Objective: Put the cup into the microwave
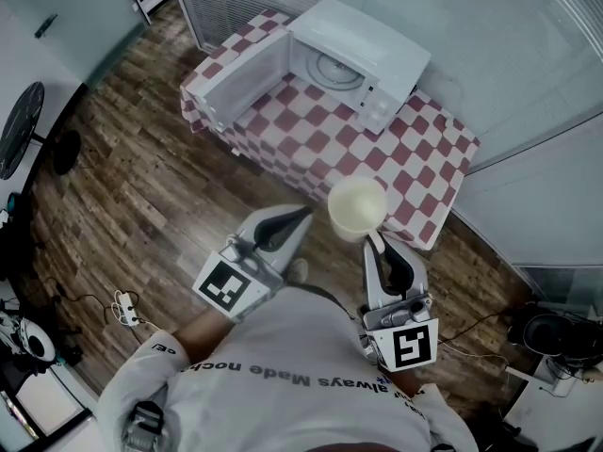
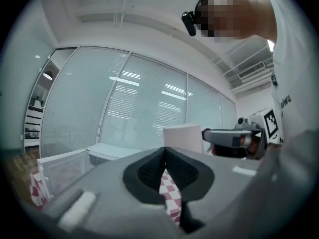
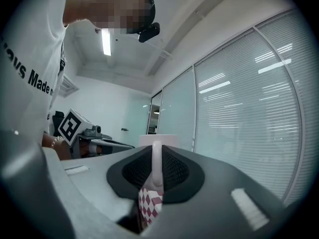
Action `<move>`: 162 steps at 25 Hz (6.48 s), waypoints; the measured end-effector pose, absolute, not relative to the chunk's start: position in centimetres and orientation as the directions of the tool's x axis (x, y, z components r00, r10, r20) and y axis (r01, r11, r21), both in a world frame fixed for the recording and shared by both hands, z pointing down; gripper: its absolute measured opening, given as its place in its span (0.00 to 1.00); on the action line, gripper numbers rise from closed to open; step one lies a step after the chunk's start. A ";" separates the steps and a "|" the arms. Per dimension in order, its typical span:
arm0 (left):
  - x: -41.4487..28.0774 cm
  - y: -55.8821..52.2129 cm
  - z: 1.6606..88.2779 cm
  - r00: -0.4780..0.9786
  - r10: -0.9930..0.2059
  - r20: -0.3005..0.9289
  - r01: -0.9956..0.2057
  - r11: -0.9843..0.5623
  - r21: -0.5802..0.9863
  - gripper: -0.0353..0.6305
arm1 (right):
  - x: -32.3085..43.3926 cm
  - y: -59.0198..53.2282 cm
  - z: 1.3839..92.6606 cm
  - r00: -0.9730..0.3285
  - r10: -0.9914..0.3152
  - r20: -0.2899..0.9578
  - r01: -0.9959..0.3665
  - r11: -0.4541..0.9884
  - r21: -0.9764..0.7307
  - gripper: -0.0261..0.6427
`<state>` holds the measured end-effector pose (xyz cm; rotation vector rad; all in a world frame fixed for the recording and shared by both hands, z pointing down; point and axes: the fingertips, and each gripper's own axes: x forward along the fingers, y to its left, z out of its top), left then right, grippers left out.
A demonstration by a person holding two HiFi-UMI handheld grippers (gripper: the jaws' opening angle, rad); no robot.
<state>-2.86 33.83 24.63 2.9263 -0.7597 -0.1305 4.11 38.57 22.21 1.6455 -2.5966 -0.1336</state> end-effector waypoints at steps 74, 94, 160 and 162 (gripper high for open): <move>7.6 -8.0 25.3 0.974 -0.227 0.009 -0.226 -0.963 0.145 0.06 | 12.7 -2.1 22.4 -0.145 -0.989 -0.023 -0.988 0.144 0.047 0.09; 4.1 -15.4 24.3 0.990 -0.142 0.001 -0.141 -0.980 0.138 0.06 | 9.7 -8.5 22.1 -0.038 -0.999 -0.021 -0.997 0.037 0.066 0.09; 5.3 -21.0 55.6 0.945 -0.246 0.214 -0.292 -0.932 0.217 0.06 | 11.0 -15.6 54.9 -0.039 -0.969 0.242 -0.999 0.034 -0.025 0.10; 5.6 -21.5 56.0 0.945 -0.256 0.205 -0.299 -0.929 0.217 0.06 | 11.2 -16.1 55.5 -0.033 -0.970 0.242 -0.999 0.029 -0.019 0.10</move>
